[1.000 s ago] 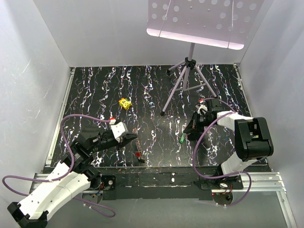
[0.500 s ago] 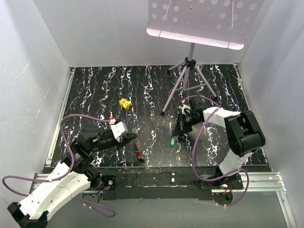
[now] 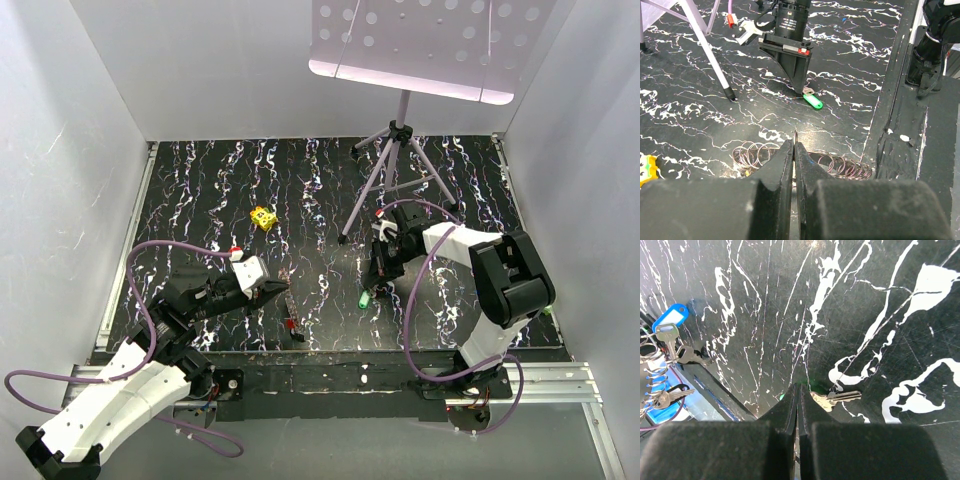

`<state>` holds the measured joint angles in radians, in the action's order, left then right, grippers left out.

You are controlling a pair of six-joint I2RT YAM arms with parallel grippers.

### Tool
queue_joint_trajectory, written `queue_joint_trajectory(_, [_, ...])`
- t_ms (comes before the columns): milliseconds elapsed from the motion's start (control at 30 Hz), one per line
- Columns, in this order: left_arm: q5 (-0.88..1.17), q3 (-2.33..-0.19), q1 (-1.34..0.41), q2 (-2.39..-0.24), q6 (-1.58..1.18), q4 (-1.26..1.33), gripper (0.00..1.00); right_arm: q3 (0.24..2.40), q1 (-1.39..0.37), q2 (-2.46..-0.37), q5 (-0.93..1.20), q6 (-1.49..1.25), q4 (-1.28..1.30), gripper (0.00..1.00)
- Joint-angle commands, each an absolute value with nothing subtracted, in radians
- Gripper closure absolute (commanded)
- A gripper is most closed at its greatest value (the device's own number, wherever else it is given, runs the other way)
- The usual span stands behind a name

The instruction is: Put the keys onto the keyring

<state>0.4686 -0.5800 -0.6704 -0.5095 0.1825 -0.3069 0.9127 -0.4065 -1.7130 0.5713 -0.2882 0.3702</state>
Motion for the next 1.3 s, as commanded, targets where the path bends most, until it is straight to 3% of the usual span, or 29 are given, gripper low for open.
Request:
queue_joint_trajectory(0, [0.472, -0.583, -0.667, -0.497, 0.186, -0.264, 1.00, 0.956, -0.413, -1.730, 0.563, -0.270, 0.393, 0.99])
queue_joint_trajectory(267, [0.472, -0.584, -0.667, -0.500, 0.186, -0.265, 1.00, 0.963, -0.414, -1.740, 0.569, -0.267, 0.400, 0.98])
queue_joint_trajectory(1267, [0.472, -0.584, -0.667, -0.500, 0.187, -0.265, 1.00, 0.977, -0.414, -1.749, 0.571, -0.264, 0.413, 0.75])
